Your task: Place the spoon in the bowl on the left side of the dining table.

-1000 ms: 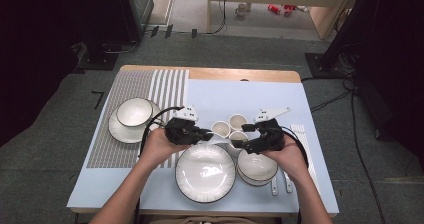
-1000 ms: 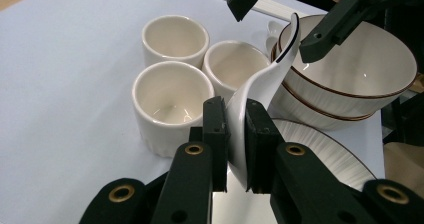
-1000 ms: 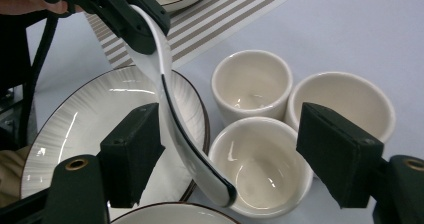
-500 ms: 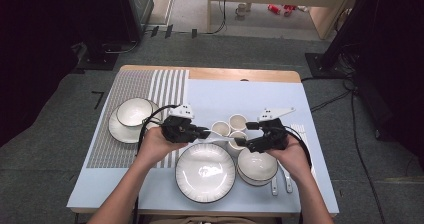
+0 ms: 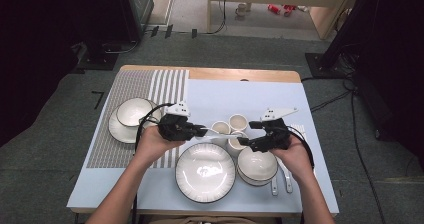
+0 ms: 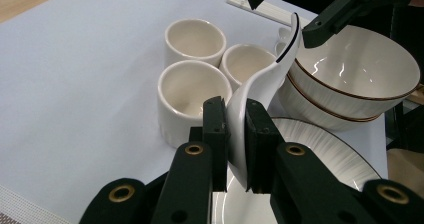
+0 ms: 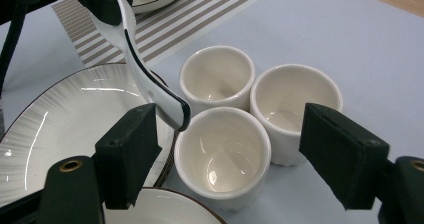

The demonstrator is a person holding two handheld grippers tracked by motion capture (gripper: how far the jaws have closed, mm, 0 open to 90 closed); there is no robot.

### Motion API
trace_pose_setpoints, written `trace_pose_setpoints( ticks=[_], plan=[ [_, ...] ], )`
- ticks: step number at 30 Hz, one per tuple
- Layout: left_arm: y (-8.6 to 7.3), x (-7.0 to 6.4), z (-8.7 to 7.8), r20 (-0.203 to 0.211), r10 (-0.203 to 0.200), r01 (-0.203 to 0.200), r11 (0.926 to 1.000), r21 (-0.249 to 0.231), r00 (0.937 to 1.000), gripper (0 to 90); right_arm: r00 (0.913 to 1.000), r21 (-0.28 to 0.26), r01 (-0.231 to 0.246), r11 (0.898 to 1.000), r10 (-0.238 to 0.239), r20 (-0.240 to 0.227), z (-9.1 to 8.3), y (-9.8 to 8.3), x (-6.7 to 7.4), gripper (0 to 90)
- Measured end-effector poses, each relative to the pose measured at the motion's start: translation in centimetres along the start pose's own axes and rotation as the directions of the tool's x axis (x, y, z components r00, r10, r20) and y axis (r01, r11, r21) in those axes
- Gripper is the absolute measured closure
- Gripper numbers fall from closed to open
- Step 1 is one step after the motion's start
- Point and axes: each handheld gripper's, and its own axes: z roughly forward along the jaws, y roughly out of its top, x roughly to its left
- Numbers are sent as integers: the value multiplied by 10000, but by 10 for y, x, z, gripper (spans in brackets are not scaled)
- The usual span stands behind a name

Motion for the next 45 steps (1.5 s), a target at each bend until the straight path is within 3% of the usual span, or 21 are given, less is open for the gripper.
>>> trace_pose_setpoints(
  ticks=[9, 45],
  plan=[
    [-1, 3, -4, -12, -120, 119, 9999, -105, 9999, 834, 9999, -103, 91, 9999, -90, 92, -2, -2, -2, 211],
    [-5, 18, -23, -255, -622, 614, 9975, -343, 9977, 834, 9967, -257, -499, 9984, 514, 626, -15, -11, -18, 200]
  ],
)
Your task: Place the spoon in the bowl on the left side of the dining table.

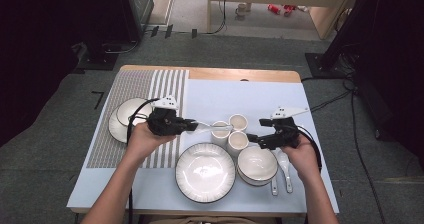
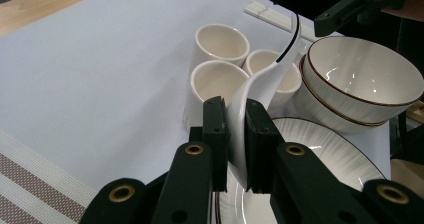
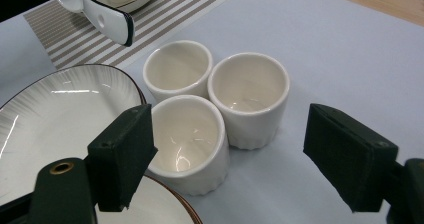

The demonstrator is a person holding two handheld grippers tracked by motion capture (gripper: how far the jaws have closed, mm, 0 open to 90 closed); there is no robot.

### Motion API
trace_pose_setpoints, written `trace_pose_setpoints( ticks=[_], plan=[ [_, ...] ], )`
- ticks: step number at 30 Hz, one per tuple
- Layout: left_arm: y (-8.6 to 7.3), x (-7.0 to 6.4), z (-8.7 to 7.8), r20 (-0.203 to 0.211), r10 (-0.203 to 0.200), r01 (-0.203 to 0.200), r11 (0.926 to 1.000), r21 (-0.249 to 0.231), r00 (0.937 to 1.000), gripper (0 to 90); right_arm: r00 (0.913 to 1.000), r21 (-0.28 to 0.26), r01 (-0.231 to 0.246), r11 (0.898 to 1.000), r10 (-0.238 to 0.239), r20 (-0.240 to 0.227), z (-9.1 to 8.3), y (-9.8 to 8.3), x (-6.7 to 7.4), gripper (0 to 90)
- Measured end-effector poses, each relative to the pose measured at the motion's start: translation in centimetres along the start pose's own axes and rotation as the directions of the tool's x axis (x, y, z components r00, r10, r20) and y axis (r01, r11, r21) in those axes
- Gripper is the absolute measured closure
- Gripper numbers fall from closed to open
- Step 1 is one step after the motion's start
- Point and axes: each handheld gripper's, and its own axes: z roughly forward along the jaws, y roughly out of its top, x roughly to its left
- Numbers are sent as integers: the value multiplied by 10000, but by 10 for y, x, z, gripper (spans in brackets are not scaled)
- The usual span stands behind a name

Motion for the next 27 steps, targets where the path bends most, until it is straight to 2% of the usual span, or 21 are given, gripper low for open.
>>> trace_pose_setpoints(
  ticks=[9, 27],
  plan=[
    [-3, 6, -6, -128, -151, 151, 9999, -41, 9998, 834, 10000, -55, -6, 10000, 6, 78, -3, -2, -4, 200],
    [-6, 15, -15, -341, -364, 360, 9993, -123, 9988, 834, 9990, -149, -358, 9992, 362, 279, -9, -9, -15, 200]
  ],
)
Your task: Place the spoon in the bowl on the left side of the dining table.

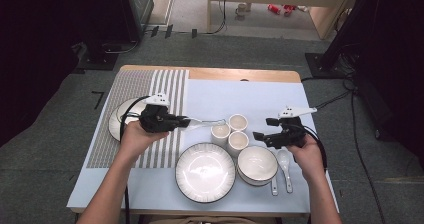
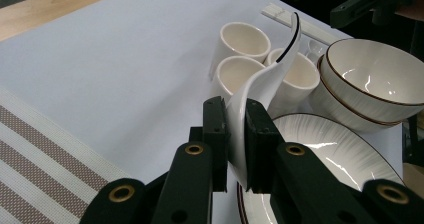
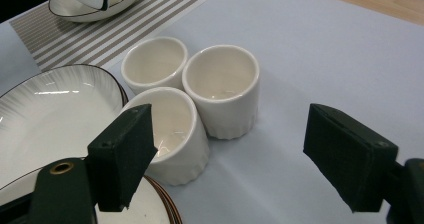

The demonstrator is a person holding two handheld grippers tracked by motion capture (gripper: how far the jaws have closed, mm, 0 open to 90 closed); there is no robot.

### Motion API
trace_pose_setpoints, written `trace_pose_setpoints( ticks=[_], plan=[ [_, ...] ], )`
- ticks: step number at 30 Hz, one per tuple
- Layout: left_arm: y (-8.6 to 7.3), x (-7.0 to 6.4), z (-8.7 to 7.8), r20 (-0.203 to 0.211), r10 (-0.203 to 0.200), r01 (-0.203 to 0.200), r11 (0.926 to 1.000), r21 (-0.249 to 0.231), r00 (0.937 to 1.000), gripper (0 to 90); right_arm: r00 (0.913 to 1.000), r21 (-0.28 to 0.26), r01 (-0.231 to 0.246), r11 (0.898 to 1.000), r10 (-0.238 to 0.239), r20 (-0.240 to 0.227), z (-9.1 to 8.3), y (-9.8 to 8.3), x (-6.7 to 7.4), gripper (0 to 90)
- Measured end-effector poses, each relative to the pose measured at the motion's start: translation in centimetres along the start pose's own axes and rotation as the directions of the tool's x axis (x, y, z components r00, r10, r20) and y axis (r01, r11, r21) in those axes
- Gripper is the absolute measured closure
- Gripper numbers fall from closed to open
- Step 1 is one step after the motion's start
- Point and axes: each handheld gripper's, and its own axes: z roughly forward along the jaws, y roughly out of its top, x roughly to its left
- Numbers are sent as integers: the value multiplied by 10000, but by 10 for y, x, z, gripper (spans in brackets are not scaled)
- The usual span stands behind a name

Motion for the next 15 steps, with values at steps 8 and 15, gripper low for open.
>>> trace_pose_setpoints(
  ticks=[8, 15],
  plan=[
    [-2, 5, -5, -34, -100, 100, 9999, -70, 9999, 835, 10000, 30, -3, 10000, 2, 87, -2, -4, -5, 200],
    [-4, 8, -8, -119, -196, 195, 9998, -89, 9997, 834, 9997, 40, -78, 10000, 77, 250, -3, -8, -10, 202]
  ],
)
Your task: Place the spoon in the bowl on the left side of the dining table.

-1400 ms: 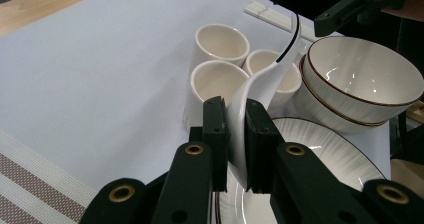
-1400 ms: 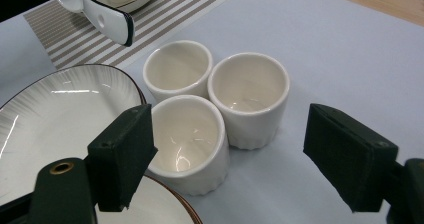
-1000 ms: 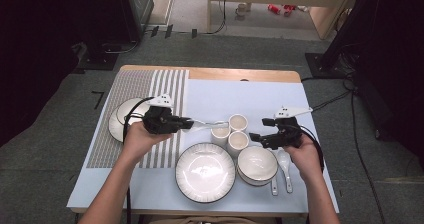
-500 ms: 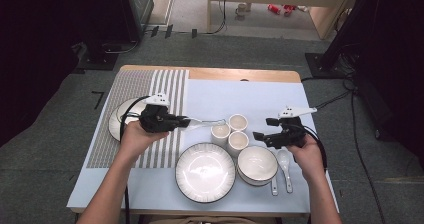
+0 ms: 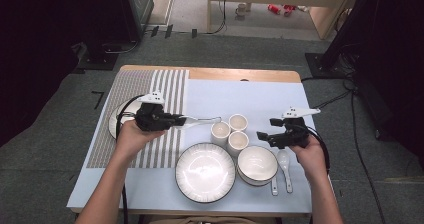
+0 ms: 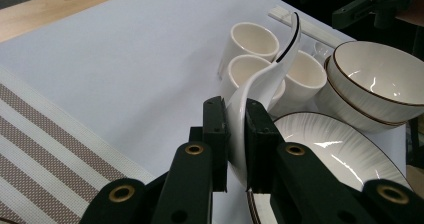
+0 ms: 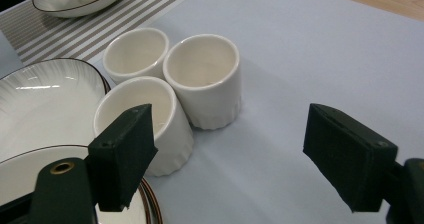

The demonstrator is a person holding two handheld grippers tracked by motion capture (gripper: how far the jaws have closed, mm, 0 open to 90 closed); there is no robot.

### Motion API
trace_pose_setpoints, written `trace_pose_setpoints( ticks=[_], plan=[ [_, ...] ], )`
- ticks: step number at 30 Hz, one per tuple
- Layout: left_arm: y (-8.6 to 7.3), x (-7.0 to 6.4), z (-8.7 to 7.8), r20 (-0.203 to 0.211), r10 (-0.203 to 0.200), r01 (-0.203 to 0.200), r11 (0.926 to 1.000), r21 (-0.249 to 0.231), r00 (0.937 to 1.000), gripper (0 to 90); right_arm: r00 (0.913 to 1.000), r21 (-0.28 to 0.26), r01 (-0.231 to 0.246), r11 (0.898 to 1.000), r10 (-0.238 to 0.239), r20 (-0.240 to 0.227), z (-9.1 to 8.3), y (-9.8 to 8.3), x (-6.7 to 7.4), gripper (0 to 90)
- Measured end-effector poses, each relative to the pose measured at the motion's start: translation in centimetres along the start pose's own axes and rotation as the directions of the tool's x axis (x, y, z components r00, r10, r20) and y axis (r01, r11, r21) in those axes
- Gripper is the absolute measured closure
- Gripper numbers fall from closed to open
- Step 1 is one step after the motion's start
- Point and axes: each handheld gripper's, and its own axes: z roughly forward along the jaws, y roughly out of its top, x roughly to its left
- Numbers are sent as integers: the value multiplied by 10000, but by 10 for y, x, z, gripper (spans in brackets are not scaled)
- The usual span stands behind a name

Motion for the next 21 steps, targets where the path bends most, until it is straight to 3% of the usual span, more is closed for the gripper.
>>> trace_pose_setpoints(
  ticks=[21],
  plan=[
    [-2, 18, -9, -263, -407, 402, 9990, -174, 9988, 834, 9991, 22, -318, 9995, 317, 284, -5, -13, -8, 202]
  ],
)
